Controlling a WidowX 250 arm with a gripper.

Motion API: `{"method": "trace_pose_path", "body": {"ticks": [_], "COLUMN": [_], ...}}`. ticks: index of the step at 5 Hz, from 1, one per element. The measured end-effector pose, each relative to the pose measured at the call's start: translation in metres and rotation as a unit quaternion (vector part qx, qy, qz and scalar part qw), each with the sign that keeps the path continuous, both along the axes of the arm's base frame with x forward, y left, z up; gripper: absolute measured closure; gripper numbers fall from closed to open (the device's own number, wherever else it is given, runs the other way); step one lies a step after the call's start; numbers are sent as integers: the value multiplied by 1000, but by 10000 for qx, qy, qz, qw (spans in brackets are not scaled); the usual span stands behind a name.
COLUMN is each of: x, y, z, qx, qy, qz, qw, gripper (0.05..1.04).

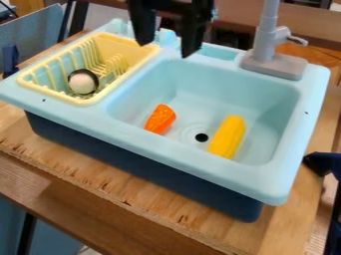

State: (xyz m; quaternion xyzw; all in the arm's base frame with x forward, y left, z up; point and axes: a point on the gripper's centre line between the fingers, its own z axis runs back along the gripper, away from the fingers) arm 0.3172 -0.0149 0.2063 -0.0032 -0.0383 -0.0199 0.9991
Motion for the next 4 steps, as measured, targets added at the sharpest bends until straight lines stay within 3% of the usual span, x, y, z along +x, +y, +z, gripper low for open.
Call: {"method": "trace_pose_path", "body": {"ticks": [1, 2, 4], "x": [9, 14, 20], "y": [-13, -31, -60], "z": [-11, -35, -51], "qx": [-132, -383, -680], "qy": [-191, -434, -767], "qz": [-70, -90, -210], "qw": [9997, 9983, 9945], "gripper": [84, 84, 84]}}
